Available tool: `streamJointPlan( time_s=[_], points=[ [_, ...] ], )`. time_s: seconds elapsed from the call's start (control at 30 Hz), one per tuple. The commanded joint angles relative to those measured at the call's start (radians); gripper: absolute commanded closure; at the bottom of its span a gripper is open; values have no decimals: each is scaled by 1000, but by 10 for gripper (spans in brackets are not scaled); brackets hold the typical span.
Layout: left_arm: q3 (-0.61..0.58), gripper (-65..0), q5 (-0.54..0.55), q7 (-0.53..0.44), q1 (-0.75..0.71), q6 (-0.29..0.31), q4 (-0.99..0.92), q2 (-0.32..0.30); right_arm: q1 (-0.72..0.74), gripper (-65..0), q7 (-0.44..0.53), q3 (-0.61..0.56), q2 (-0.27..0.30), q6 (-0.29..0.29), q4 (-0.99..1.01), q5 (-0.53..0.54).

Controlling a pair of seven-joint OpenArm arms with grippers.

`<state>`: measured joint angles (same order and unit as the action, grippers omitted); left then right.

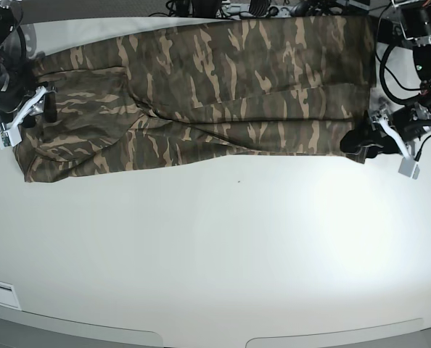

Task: Fold the T-shirt properly
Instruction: 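Hold the shirt ends with both grippers and stretch the folded shirt flat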

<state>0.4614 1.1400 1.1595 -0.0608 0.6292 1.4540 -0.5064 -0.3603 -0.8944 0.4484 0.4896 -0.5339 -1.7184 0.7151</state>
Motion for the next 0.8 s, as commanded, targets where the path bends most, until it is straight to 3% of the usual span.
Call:
streamJointPlan(
  time_s=[0.0,0.13,0.4,0.53,0.77],
  points=[
    [8,-326,18,-14,11,7,14,-23,6,-351,19,10,21,0,-13,14],
    [8,-147,16,-7,11,7,14,-23,5,-351,18,10,21,0,-13,13],
    [8,-138,-55,-8,10,6,14,-23,5,-351,18,10,21,-1,-13,14],
    [8,0,-77,-7,11,6,14,-24,5,-351,18,10,21,0,-13,13],
    [8,0,-85,-7,8,4,14,-34,5,-351,18,10,21,-1,-13,13]
  ],
)
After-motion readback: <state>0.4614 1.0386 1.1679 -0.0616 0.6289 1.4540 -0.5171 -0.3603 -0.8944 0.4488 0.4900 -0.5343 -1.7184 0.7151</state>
